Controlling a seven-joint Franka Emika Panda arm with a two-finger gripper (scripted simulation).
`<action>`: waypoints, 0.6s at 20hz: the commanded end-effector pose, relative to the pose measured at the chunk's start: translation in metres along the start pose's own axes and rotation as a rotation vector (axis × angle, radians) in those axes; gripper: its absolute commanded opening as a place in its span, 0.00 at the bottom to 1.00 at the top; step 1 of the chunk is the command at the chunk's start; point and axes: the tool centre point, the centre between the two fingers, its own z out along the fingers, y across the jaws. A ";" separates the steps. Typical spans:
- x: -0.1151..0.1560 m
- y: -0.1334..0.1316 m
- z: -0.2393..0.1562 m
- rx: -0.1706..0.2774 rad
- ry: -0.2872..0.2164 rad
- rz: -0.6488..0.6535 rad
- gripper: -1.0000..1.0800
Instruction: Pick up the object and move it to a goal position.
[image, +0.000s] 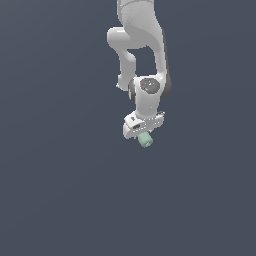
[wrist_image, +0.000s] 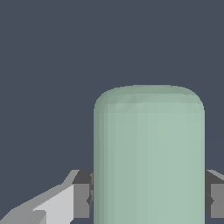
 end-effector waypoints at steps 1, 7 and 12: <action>-0.010 0.014 -0.014 0.000 0.001 0.001 0.00; -0.041 0.058 -0.058 0.000 0.001 0.001 0.00; -0.069 0.099 -0.099 0.002 0.002 0.000 0.00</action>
